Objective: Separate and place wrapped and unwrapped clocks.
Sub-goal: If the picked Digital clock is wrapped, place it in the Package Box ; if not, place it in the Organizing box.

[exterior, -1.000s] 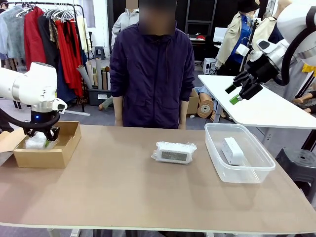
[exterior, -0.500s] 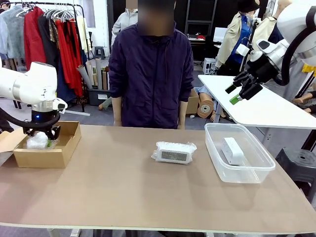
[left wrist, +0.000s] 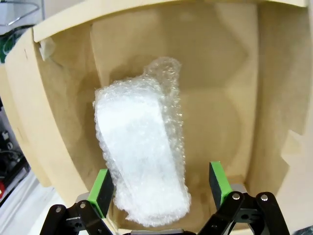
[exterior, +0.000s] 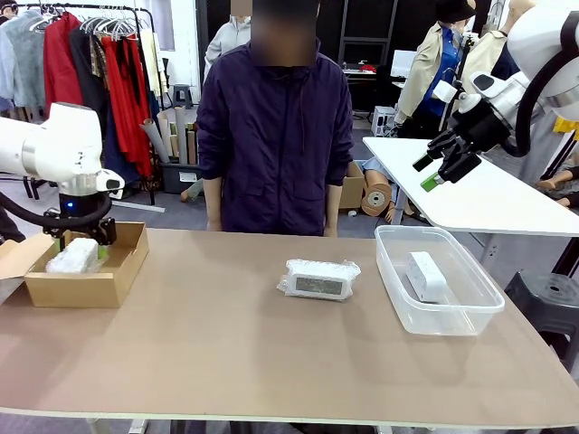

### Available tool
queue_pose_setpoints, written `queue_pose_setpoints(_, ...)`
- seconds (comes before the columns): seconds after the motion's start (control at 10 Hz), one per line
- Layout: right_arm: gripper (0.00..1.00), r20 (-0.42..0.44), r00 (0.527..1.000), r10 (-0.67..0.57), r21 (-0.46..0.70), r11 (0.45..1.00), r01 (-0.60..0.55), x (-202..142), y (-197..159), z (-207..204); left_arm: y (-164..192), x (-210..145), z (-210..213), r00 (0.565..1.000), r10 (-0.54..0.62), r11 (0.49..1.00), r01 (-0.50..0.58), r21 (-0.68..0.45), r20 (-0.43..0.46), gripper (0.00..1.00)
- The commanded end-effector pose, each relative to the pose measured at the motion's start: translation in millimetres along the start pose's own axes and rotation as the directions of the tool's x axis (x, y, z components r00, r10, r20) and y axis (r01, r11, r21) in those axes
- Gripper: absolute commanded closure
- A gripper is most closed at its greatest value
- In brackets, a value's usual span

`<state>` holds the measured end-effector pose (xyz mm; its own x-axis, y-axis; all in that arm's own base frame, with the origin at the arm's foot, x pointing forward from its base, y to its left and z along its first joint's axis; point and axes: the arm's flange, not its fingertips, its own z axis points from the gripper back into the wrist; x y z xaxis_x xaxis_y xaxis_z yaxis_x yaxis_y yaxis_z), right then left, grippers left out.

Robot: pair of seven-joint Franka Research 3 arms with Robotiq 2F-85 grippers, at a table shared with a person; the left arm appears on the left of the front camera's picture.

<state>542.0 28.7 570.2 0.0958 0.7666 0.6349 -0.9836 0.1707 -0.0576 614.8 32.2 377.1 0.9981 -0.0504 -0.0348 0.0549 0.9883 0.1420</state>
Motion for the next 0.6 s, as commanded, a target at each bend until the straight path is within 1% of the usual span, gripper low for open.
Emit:
queue_pose_setpoints(0.0, 0.0, 0.003, 1.0, 0.004, 0.002, 1.0, -0.004, 1.9, -1.2, 2.1, 2.5, -9.1, 23.5, 0.997, -0.073, 0.994, 0.074, -0.083, 0.014, 0.0)
queue_pose_setpoints(0.2, 0.0, 0.003, 1.0, 0.004, 0.002, 1.0, -0.004, 1.9, -1.2, 2.1, 2.6, -17.6, 47.3, 0.993, -0.105, 0.986, 0.11, -0.125, 0.05, 0.0)
queue_pose_setpoints(0.3, 0.0, 0.003, 1.0, 0.004, 0.002, 1.0, -0.004, 1.9, -1.2, 2.1, 2.7, -19.7, 56.6, 0.992, -0.102, 0.984, 0.112, -0.136, 0.076, 0.0)
queue_pose_setpoints(0.5, 0.0, 0.003, 1.0, 0.004, 0.002, 1.0, -0.004, 1.9, -1.2, 2.1, 0.4, -24.3, 69.7, 0.993, -0.093, 0.985, 0.103, -0.137, 0.077, 0.0)
